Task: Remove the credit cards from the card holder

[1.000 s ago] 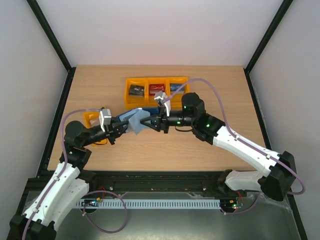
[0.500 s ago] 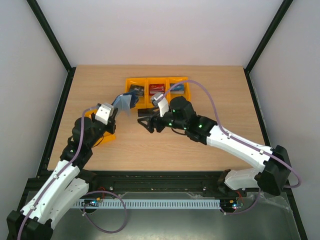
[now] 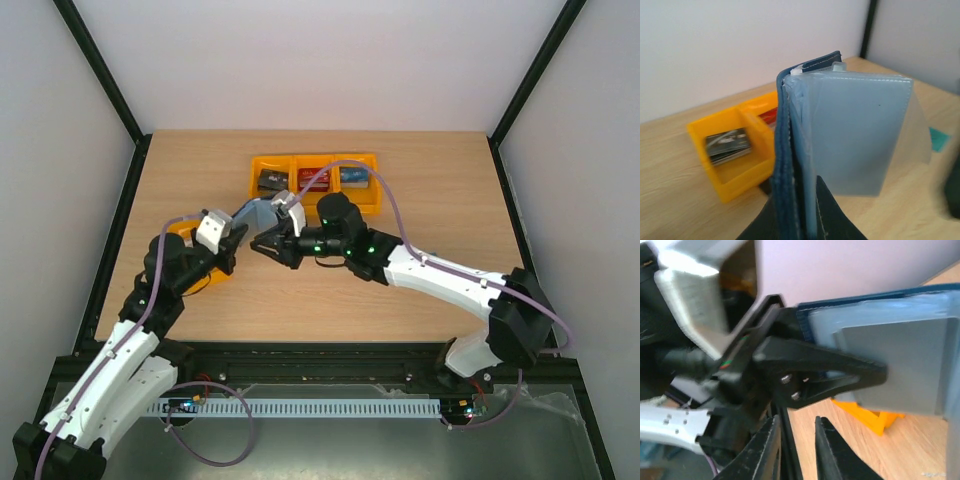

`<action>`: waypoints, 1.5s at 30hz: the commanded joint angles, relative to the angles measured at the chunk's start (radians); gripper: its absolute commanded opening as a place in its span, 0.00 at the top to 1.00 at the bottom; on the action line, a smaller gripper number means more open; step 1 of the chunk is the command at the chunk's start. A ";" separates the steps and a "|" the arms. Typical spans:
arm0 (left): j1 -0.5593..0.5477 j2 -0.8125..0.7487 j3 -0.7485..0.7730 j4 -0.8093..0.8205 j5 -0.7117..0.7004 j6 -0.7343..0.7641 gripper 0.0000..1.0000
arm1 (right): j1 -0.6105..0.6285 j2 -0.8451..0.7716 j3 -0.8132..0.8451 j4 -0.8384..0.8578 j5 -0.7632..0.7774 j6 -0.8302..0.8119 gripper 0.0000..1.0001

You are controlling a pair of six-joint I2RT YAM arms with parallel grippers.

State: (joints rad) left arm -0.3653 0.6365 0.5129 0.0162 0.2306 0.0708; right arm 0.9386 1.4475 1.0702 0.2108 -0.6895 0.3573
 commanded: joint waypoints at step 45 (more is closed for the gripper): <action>0.071 -0.042 -0.011 0.388 0.926 -0.494 0.59 | -0.194 -0.263 -0.100 -0.029 -0.395 -0.132 0.98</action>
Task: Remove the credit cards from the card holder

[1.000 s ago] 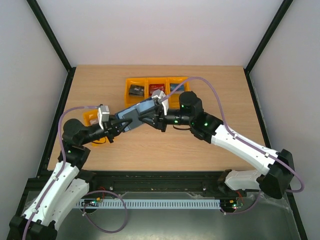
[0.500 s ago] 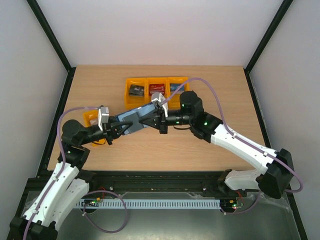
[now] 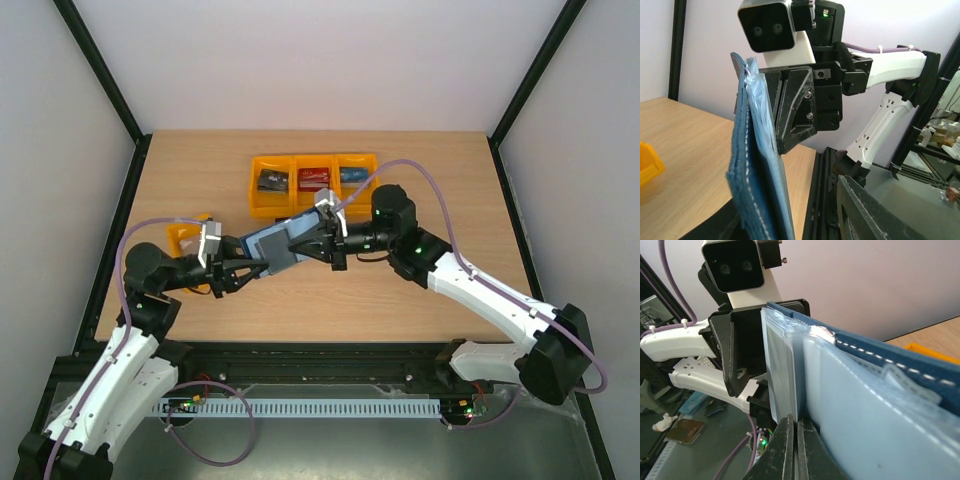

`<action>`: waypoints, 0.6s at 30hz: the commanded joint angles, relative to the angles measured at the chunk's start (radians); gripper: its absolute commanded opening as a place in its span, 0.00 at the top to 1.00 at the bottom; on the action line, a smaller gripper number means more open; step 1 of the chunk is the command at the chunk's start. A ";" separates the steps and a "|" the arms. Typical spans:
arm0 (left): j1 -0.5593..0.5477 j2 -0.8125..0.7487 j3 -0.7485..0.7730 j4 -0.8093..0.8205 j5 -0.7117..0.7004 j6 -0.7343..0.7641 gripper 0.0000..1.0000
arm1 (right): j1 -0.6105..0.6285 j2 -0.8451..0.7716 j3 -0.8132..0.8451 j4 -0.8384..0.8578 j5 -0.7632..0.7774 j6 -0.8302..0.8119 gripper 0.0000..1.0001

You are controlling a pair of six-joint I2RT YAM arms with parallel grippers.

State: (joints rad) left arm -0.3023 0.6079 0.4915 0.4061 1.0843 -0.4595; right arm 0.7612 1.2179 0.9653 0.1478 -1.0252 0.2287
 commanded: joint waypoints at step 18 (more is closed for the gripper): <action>0.033 -0.001 0.013 -0.078 0.088 0.152 0.78 | -0.019 -0.054 0.020 -0.023 -0.177 -0.014 0.98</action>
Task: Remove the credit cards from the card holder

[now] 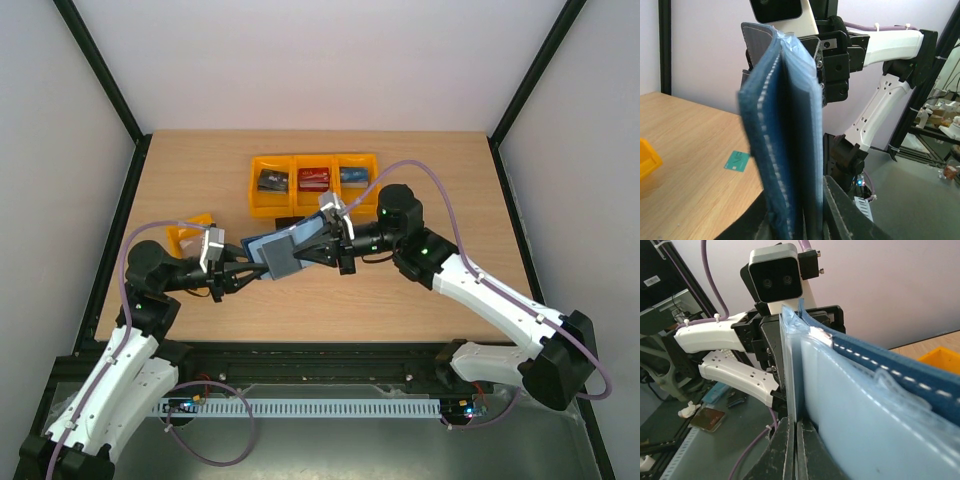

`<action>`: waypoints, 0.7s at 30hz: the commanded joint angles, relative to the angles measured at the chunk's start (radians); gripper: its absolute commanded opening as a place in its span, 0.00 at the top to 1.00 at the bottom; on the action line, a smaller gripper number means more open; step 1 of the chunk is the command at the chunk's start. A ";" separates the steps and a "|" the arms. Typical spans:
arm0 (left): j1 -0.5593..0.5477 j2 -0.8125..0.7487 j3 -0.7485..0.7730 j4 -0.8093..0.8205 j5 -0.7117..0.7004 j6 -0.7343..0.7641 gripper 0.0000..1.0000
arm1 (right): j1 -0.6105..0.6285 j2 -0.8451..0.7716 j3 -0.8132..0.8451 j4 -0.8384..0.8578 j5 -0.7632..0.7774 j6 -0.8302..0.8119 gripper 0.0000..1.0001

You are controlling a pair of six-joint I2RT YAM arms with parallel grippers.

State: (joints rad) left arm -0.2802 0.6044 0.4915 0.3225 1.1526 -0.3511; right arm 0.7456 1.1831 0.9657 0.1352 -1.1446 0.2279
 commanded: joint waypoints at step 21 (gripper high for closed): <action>-0.031 0.005 -0.004 0.036 -0.180 0.046 0.93 | 0.069 0.096 0.032 0.102 0.044 0.055 0.98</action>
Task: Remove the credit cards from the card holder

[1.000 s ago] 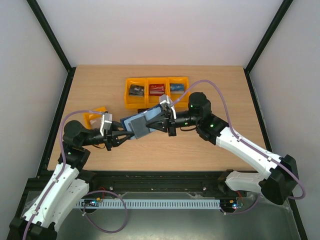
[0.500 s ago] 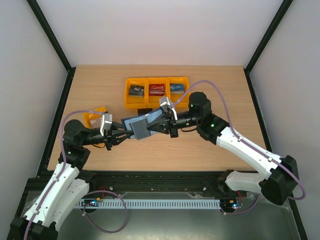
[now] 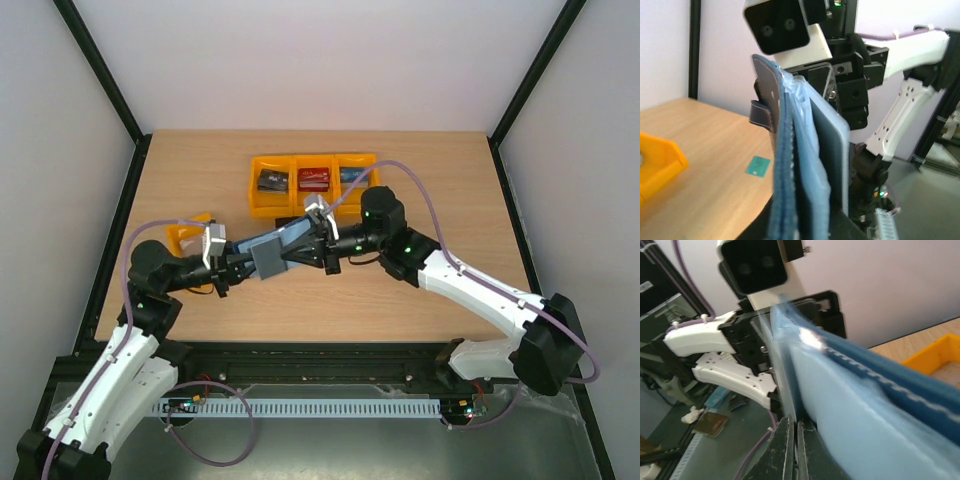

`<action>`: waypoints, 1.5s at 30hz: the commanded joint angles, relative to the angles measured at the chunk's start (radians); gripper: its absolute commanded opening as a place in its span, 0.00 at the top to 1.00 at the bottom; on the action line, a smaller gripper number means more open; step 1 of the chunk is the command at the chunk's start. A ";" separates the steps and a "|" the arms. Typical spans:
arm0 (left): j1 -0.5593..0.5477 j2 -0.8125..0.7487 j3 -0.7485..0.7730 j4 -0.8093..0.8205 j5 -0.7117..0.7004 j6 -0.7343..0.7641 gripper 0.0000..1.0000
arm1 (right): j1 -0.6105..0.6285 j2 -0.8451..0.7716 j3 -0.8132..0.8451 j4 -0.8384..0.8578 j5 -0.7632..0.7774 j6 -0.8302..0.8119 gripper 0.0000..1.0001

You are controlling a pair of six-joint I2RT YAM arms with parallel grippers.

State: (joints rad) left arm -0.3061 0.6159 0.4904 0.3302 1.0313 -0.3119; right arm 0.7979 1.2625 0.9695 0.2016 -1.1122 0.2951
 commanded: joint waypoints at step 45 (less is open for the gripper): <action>0.032 0.046 0.220 -0.558 -0.758 0.194 0.98 | -0.055 -0.236 -0.018 -0.139 0.652 -0.058 0.09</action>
State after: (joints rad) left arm -0.2783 0.6571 0.7177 -0.1974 0.4660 -0.1192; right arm 0.7345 1.0492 0.9127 0.0322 -0.5396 0.1825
